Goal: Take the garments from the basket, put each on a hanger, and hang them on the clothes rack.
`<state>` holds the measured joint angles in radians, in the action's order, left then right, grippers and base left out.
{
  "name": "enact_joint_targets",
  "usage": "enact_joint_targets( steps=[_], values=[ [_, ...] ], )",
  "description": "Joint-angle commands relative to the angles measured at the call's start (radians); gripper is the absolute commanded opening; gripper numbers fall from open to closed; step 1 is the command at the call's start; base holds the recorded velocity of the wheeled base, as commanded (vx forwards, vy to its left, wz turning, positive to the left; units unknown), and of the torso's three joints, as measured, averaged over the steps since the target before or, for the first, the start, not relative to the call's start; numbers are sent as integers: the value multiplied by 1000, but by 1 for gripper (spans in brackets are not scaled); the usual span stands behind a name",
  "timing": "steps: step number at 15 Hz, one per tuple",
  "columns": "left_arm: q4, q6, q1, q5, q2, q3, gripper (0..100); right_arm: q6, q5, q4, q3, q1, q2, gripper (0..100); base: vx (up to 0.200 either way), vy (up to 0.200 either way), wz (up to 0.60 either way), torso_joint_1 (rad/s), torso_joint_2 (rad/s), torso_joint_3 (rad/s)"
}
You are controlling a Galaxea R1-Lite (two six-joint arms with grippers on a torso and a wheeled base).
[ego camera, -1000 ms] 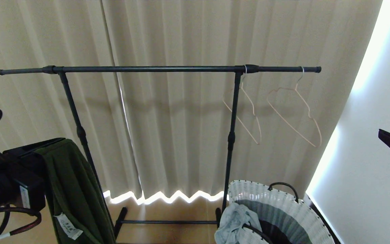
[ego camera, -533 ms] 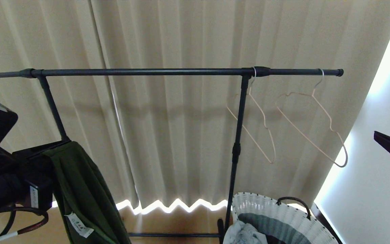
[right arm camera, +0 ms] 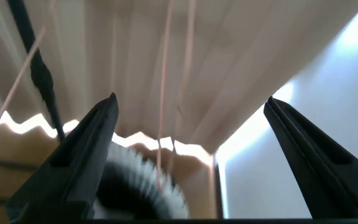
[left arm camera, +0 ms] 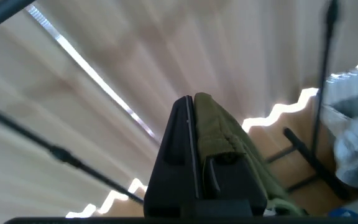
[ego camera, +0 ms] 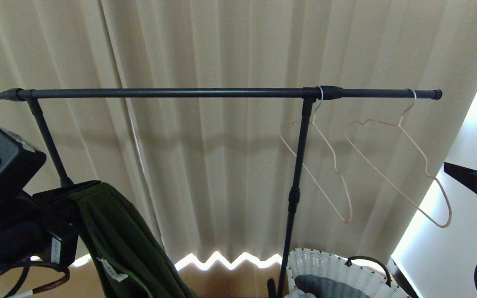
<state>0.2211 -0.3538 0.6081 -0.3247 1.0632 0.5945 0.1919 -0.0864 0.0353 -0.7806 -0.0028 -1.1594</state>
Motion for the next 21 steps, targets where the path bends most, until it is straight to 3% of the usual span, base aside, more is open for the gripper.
enact_joint_targets(
  steps=[1, 3, 11, 14, 21],
  values=[
    [1, -20, -1, 19, 4, -5, 0, -91, -6, -118, -161, -28, -151, 100, 0, 0, 0, 0, 0, 0],
    [1, -19, -1, 22, 17, -4, 0, -100, -3, -118, -200, -63, -246, 100, 0, 0, 0, 0, 0, 0],
    [72, -24, -1, 22, 23, -53, 0, -88, 2, -117, -253, -65, -427, 100, 0, 0, 0, 0, 0, 0],
    [72, -24, -1, 24, 21, -53, 0, -88, 73, -117, -258, -63, -433, 100, 0, 0, 0, 0, 0, 0],
    [72, -24, 1, 22, 23, -55, 0, -88, 77, -100, -259, -63, -462, 100, 0, 0, 0, 0, 0, 0]
  ],
)
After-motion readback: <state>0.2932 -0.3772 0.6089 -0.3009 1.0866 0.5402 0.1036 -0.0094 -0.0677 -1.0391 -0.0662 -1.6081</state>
